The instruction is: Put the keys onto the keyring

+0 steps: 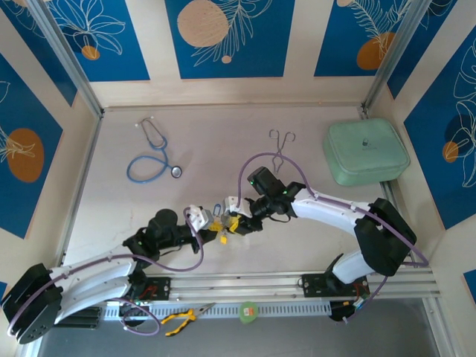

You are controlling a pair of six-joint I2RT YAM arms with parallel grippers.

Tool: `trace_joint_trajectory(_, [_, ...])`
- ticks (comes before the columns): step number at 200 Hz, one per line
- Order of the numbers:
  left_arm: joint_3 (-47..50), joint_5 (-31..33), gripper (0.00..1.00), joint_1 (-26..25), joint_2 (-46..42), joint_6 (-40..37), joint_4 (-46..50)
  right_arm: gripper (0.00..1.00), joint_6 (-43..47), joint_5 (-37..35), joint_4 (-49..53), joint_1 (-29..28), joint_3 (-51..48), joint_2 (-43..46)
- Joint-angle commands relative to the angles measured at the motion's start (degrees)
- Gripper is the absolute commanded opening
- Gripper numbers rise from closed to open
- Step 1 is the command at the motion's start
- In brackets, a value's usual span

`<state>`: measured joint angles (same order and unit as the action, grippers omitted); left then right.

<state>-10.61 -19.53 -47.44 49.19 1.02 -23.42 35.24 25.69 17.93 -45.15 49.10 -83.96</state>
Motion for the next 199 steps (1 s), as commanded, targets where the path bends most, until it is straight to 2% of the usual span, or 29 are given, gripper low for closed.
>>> trace_joint_trajectory(1, [0.6,-1.9,0.00,-0.3,0.6,0.7,-5.4,0.22,-1.0,2.6,-1.9,-0.3,-0.2,0.3])
trace_joint_trajectory(29, [0.9,-1.4,0.00,-0.3,0.2,0.7,-5.6,0.13,-1.0,2.6,-1.2,-0.4,-0.4,-0.1])
trace_joint_trajectory(56, [1.5,1.9,0.00,-0.4,-1.8,0.9,-4.8,0.03,-0.6,0.6,0.2,-1.2,-1.4,-0.6])
trace_joint_trajectory(88, [2.0,7.3,0.00,-0.3,-4.6,2.0,-3.4,0.00,-1.9,-0.2,-1.5,-3.2,-3.0,-0.4])
trace_joint_trajectory(118, [3.5,8.0,0.00,-0.3,-3.2,5.3,-9.0,0.00,-4.2,-0.2,-5.8,-5.7,-2.3,-3.2])
trace_joint_trajectory(141, [3.7,7.1,0.00,-0.3,-2.0,5.6,-10.0,0.07,-5.8,-2.9,-8.2,-6.3,-1.4,-5.4])
trace_joint_trajectory(162, [3.3,5.4,0.00,-0.3,-1.9,4.5,-8.5,0.15,-7.4,-4.2,-9.9,-4.8,-2.3,-3.5])
trace_joint_trajectory(199, [2.7,2.0,0.00,-0.3,-1.2,1.4,-4.2,0.26,-6.4,0.5,-9.1,-0.2,-5.3,1.9])
